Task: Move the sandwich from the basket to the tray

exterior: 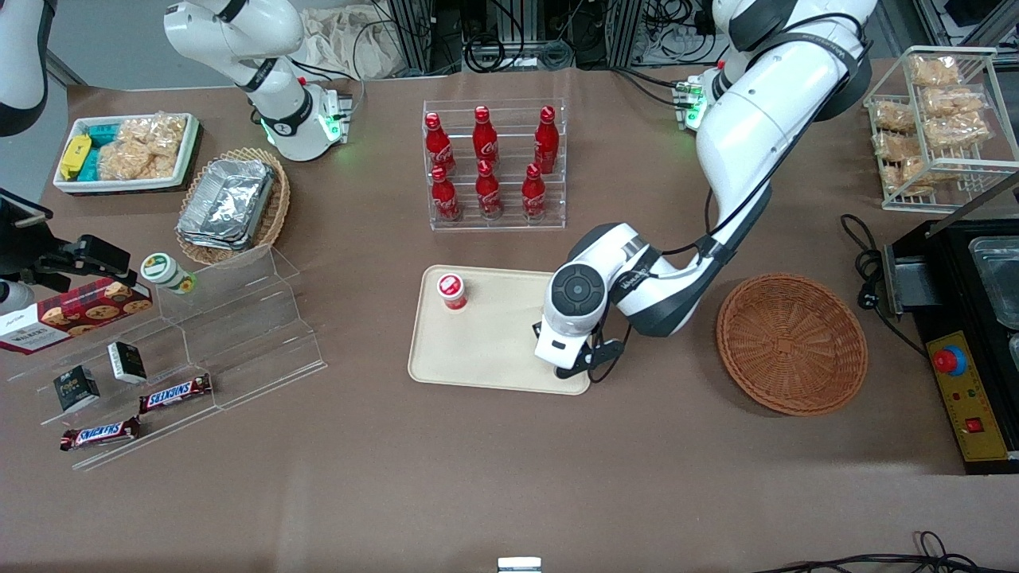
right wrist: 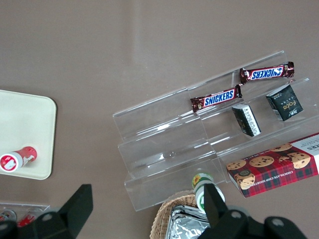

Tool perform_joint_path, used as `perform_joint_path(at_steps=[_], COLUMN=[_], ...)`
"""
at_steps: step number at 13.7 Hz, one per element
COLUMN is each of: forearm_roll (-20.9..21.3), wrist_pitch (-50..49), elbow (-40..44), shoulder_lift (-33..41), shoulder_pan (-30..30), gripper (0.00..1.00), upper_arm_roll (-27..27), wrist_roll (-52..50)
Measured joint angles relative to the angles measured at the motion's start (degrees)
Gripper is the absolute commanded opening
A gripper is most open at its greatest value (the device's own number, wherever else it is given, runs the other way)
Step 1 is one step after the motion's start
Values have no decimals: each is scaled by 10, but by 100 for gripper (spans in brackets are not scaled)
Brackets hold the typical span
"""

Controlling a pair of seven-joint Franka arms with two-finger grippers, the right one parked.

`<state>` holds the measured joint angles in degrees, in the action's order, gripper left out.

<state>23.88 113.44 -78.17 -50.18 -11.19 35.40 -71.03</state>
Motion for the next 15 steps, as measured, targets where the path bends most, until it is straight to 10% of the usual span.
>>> perform_joint_path(at_steps=[2, 3, 15], forearm_roll=[2, 2, -49], wrist_pitch=[9, 11, -132], elbow=[1, 2, 40], shoulder_lift=[-8, -9, 217], shoulder_pan=[0, 0, 4], gripper=[91, 100, 100], upper_arm_roll=[-2, -5, -93], wrist_roll=[-1, -1, -40])
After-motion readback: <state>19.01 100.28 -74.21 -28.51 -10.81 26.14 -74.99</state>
